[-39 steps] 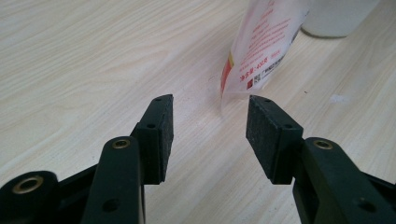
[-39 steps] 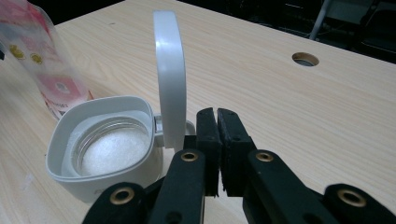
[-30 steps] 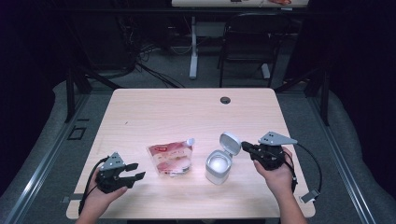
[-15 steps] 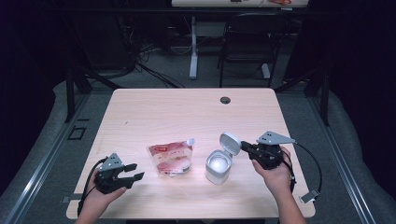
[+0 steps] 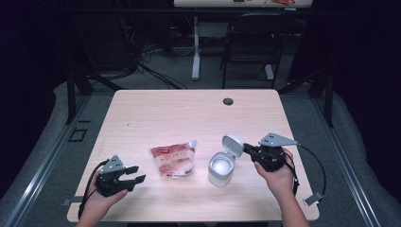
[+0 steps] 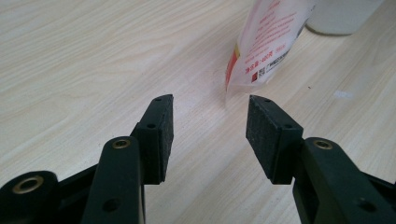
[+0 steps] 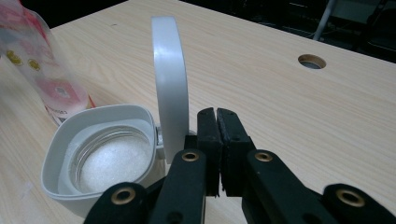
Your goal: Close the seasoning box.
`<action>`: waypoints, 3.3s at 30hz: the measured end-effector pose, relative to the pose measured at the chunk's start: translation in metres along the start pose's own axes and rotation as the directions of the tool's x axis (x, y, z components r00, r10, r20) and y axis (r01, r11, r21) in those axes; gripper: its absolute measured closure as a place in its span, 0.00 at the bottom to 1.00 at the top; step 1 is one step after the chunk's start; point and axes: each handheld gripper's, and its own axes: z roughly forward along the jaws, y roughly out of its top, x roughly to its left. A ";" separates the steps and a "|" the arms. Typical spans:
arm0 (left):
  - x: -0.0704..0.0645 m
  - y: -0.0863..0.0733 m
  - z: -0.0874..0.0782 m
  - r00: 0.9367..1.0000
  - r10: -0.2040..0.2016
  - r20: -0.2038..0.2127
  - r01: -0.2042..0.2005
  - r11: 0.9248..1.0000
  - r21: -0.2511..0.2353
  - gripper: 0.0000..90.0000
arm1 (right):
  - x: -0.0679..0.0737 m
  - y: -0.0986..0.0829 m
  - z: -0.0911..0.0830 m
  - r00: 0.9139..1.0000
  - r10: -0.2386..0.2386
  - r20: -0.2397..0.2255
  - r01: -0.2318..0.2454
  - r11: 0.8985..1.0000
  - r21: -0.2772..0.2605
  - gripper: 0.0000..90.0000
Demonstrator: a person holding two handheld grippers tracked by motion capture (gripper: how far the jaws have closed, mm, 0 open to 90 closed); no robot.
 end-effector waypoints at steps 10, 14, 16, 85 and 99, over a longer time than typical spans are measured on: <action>0.000 0.000 0.000 1.000 0.001 0.000 -0.001 1.000 0.001 0.58 | 0.001 0.000 0.000 1.000 0.001 0.000 -0.001 1.000 -0.004 0.99; 0.000 0.000 0.000 1.000 0.001 0.001 -0.001 1.000 0.001 0.58 | 0.002 0.000 0.000 1.000 -0.003 0.002 0.003 1.000 -0.003 0.99; 0.000 0.000 0.000 1.000 0.001 0.002 -0.001 1.000 0.000 0.58 | 0.003 0.000 0.001 1.000 0.000 0.000 0.000 1.000 -0.007 0.99; 0.006 -0.001 0.001 1.000 -0.019 -0.019 0.018 1.000 -0.007 0.56 | 0.053 -0.005 -0.002 0.990 -0.088 -0.113 0.088 0.996 -0.010 0.67; 0.006 -0.004 0.002 0.999 -0.028 -0.039 0.027 1.000 -0.011 0.54 | 0.042 -0.010 -0.013 0.993 -0.072 -0.093 0.069 0.997 -0.036 0.52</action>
